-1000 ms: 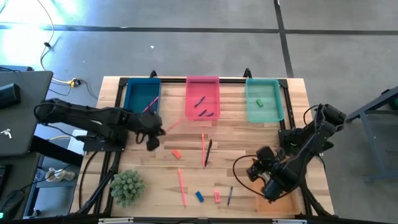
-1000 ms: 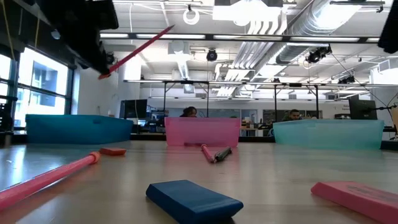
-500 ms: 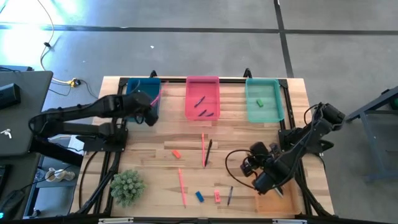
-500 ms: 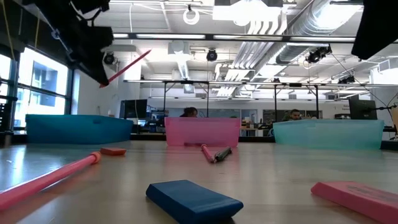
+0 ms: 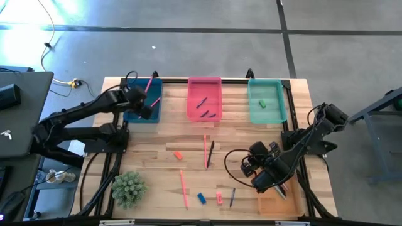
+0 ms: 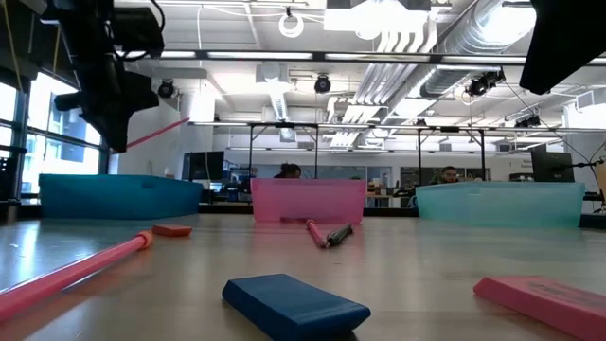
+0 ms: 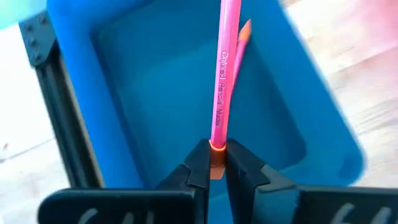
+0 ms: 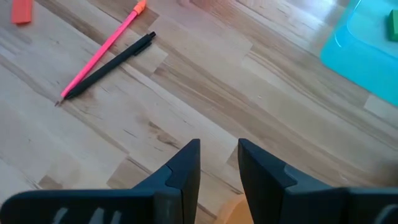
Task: Sort crayons/erasers/pens/pencils in bins
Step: Put the pink pencil into the blue bin
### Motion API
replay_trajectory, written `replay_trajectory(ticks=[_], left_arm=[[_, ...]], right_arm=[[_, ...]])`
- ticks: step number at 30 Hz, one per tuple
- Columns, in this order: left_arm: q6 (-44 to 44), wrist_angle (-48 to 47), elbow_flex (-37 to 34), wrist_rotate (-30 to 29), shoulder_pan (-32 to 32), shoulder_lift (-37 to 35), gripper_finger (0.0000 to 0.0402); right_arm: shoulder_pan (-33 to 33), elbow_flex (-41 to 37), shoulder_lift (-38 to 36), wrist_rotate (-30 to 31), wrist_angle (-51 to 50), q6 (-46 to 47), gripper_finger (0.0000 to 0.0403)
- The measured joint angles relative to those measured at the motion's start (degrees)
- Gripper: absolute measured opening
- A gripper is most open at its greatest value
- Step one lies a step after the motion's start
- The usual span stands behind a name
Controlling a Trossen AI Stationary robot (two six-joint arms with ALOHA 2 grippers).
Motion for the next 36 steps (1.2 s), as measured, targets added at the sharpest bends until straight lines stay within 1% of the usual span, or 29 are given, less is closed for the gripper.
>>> replay_trajectory(ticks=[7, 15, 22, 32, 36], left_arm=[[2.0, 0.8, 0.0, 3.5, 3.6, 5.0, 0.0016], [3.5, -1.3, 0.0, 4.8, 5.6, 10.2, 0.0016], [6.5, -1.2, 0.0, 6.1, 7.2, 15.5, 0.0017], [7.8, -0.5, 0.0, 8.0, 8.3, 21.9, 0.0017], [8.0, -0.5, 0.0, 8.1, 8.3, 23.2, 0.0029]], right_arm=[[0.0, 0.0, 0.0, 0.0, 0.0, -2.9, 0.0099], [0.0, -0.1, 0.0, -0.2, 0.1, -3.0, 0.0099], [0.0, -0.1, 0.0, -0.5, 0.1, -3.0, 0.0099], [0.0, -0.1, 0.0, -0.5, 0.1, -3.0, 0.0099], [0.0, -0.1, 0.0, -0.5, 0.6, -3.0, 0.0099]])
